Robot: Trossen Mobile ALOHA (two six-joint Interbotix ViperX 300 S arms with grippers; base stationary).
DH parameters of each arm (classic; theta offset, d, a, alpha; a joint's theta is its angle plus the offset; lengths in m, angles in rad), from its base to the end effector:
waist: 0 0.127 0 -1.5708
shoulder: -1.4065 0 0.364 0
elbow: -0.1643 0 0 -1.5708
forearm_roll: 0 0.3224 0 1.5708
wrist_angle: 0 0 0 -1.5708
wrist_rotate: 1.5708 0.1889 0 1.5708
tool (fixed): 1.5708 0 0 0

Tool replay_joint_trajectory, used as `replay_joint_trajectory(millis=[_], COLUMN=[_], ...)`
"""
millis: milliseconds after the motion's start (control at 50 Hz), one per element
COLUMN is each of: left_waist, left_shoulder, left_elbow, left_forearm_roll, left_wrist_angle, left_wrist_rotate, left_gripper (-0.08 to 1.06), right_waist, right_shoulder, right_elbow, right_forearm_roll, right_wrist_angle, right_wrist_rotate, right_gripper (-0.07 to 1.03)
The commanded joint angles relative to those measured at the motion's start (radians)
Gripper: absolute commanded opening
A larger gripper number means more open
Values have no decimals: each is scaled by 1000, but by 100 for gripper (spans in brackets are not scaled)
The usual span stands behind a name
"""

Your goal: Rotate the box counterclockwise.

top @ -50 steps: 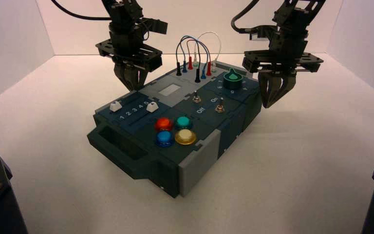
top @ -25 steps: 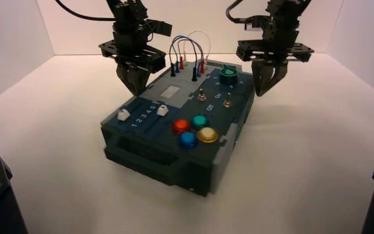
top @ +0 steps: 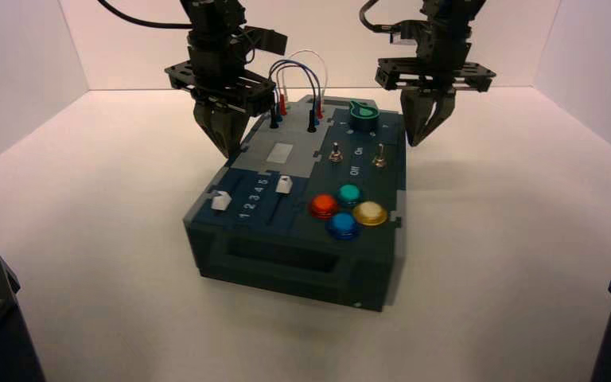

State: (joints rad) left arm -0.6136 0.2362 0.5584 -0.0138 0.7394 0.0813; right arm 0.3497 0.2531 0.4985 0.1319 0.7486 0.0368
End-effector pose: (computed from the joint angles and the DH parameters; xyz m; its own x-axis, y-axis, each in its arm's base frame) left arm 0.3054 -0.2172 0.0434 0.0248 -0.0288 -0.9993 0.6327 0.7744 -0.0067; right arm 0.3674 0.1520 0.0520 0.0394 0.1096 -0.9932 -0.2196 0.9706 0.0984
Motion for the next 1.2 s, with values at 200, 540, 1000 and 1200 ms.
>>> replay_joint_trajectory(millis=[200,540,1000,1200], left_waist=[-126,-126,32,64], left_shoulder=[-29,-31,-232,-374], left_elbow=[-29,-29,91,137], left_forearm_roll=[-40,-40,-34,-32], left_wrist_angle=[-14,-20,-67,-52], left_wrist_rotate=[0,0,-3,-9], left_gripper=[-3,-3,-3,-3], right_waist=[57,57,57,57], right_shoulder=[-9,-11,-242,-388], right_elbow=[-107,-98,118,193], right_forearm_roll=[18,11,-2,-2], right_wrist_angle=[18,26,8,32], right_wrist_rotate=[-3,-3,-5,-5], right_gripper=[-2,-2,-2,-2])
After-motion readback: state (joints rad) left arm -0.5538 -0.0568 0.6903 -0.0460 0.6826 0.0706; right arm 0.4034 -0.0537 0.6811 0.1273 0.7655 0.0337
